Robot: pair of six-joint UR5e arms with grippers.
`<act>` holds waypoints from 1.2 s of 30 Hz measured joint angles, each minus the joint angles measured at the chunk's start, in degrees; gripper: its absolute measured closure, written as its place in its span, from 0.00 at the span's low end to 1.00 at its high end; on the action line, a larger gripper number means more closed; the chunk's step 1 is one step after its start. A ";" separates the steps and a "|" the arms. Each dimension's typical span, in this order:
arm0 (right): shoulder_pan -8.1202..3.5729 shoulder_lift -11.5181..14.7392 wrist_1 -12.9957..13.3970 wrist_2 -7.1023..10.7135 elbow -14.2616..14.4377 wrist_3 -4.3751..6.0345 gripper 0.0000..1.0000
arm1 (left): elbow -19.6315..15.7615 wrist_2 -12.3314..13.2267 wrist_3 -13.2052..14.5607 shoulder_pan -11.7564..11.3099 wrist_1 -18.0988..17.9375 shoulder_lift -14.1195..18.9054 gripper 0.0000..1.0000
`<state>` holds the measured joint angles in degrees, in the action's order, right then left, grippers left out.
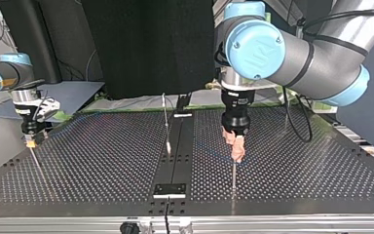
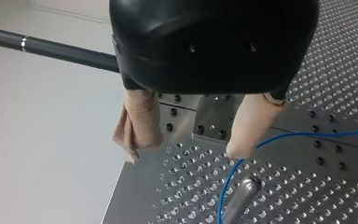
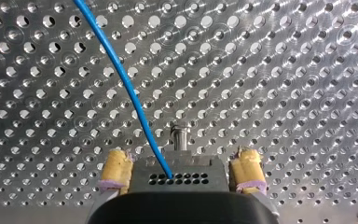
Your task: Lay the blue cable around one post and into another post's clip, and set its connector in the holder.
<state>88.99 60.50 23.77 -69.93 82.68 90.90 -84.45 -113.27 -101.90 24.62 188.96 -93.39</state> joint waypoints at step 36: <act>-0.20 0.03 -0.30 0.05 -0.02 0.00 0.01 | -0.01 2.65 15.60 -0.06 0.34 -0.06 0.00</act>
<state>88.80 60.53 23.47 -69.88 82.66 90.90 -84.46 -110.61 -86.30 24.56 189.30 -93.45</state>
